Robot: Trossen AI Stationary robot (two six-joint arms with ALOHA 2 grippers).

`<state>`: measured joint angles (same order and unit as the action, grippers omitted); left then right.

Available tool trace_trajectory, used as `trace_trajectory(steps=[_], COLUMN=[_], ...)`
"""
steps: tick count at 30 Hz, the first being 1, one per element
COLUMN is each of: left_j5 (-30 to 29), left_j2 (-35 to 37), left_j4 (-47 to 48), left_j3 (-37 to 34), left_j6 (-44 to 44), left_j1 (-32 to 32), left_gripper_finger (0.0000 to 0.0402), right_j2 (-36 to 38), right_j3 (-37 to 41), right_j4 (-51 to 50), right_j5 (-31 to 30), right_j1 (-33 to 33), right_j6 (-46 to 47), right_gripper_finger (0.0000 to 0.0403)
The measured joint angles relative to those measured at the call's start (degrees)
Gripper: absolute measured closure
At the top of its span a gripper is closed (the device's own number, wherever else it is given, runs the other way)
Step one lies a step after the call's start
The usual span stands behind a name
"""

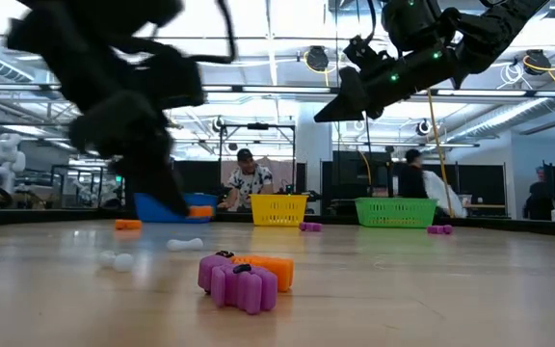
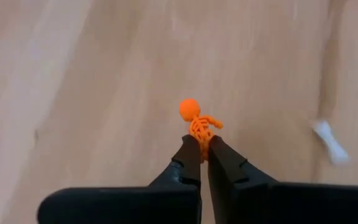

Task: Sort Halloween decoration
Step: Put the orange skeleton toy into the green bin

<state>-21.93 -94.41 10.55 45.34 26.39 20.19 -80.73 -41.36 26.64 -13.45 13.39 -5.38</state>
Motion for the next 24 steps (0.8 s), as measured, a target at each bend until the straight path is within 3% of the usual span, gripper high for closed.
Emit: trace_trajectory(steps=[9,12,18,24], left_j5=[17.9,27.4,46.3,54.4], left_j2=[-0.3,-0.3,-0.3,-0.3], left_j4=[-20.1,-27.4,-32.7,-38.5], left_j3=[-2.5,-5.3,-6.0,-6.0], left_j6=[-13.4,-13.7,-13.2,-7.7], left_j1=[-14.1,-19.5,-28.1,-31.2], left_gripper_finger=[0.0399,0.0399,0.0399,0.04], right_j2=[0.0,0.0,0.0,-2.2], right_j3=[0.0,0.0,0.0,0.0], right_j4=[-12.7,-15.4,-13.6,-7.7], right_j5=[0.2,0.8,9.3,9.2], right_j1=[-2.2,-4.3,-9.0,-14.2], right_j6=[-1.3,-1.9,-5.3,-7.7], right_gripper_finger=[0.0403,0.0402,0.0373,0.0315])
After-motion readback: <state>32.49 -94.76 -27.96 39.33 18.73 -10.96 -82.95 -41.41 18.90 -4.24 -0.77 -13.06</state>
